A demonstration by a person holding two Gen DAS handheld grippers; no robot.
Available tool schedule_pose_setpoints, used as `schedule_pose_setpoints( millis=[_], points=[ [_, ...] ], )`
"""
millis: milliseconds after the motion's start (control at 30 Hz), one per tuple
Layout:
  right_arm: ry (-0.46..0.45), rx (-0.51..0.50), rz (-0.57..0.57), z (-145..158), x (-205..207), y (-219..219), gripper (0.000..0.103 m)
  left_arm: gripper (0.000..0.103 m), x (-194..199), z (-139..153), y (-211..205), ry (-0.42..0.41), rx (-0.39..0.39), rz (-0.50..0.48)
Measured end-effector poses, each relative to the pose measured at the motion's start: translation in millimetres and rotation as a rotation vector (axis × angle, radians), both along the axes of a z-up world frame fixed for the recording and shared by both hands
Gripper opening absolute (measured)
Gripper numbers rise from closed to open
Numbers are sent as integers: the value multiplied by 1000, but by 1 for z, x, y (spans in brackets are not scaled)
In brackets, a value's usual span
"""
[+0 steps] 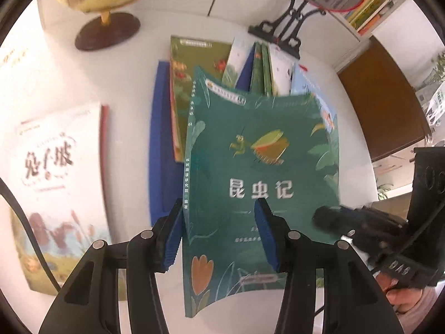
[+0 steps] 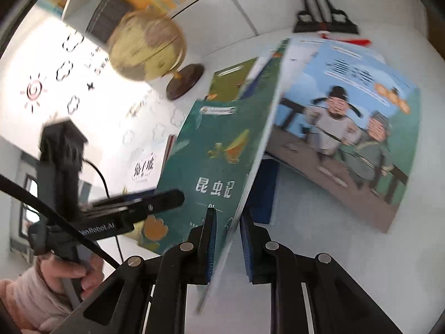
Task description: Organize books
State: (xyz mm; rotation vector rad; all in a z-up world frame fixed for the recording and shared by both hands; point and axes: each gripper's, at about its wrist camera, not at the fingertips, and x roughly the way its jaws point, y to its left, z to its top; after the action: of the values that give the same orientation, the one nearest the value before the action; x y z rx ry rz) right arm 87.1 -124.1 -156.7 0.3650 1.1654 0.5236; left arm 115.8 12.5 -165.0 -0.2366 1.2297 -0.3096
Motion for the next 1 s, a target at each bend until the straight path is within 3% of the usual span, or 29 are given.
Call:
schedule_pose_setpoints(
  millis=[100, 500, 733, 1000],
  points=[
    [7, -9, 6, 2, -2, 6, 18, 46, -20, 5, 30, -2, -8, 8],
    [2, 17, -52, 28, -19, 10, 18, 46, -36, 12, 41, -31, -22, -16],
    [-9, 9, -60, 37, -16, 29, 19, 46, -39, 20, 63, -49, -86, 17],
    [-29, -6, -21, 43, -11, 69, 19, 46, -49, 24, 109, -67, -85, 66]
  ],
)
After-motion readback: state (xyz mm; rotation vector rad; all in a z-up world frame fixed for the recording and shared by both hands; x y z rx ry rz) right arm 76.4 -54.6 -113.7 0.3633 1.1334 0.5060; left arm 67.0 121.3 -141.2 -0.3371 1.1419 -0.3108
